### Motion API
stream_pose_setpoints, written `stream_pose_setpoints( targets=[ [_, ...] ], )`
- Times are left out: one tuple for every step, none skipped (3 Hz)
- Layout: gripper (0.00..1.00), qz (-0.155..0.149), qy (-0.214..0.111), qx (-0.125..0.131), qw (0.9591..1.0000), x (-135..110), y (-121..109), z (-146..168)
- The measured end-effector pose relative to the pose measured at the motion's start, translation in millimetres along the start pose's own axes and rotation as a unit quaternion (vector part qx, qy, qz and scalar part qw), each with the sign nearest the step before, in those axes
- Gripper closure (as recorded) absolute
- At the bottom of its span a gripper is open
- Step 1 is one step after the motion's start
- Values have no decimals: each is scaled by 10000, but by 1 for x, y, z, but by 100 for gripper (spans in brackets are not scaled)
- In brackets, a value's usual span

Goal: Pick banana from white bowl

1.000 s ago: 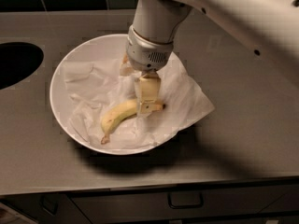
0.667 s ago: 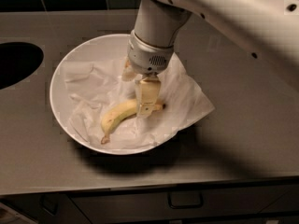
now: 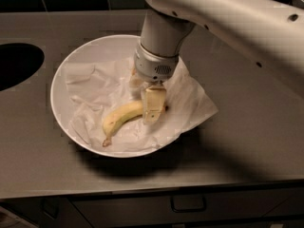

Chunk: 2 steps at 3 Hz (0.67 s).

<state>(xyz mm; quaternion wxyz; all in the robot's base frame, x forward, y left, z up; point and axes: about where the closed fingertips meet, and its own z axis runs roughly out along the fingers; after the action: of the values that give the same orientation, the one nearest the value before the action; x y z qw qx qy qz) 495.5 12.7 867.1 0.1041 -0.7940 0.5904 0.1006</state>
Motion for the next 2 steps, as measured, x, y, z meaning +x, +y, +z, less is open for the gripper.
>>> stream_pose_setpoints(
  targets=[
    [26, 44, 75, -10, 10000, 4, -2, 5],
    [27, 138, 131, -1, 9998, 7, -3, 9]
  ],
)
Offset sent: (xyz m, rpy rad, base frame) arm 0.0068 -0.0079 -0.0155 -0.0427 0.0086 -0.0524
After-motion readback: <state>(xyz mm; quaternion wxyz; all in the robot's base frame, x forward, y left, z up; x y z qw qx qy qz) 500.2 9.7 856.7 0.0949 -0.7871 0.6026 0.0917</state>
